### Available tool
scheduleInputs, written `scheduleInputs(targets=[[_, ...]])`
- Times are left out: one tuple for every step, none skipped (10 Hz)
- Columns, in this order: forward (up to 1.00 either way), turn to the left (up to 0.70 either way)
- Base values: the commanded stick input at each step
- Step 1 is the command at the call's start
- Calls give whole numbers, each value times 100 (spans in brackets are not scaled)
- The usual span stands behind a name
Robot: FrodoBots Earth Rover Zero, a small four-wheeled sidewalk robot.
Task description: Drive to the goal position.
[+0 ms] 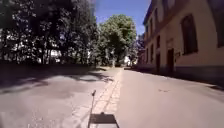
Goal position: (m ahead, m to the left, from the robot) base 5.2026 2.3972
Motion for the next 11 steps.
scheduleInputs(targets=[[70,0],[70,0],[70,1],[70,2],[70,5],[70,12],[70,12],[70,5],[70,0],[70,0],[70,0]])
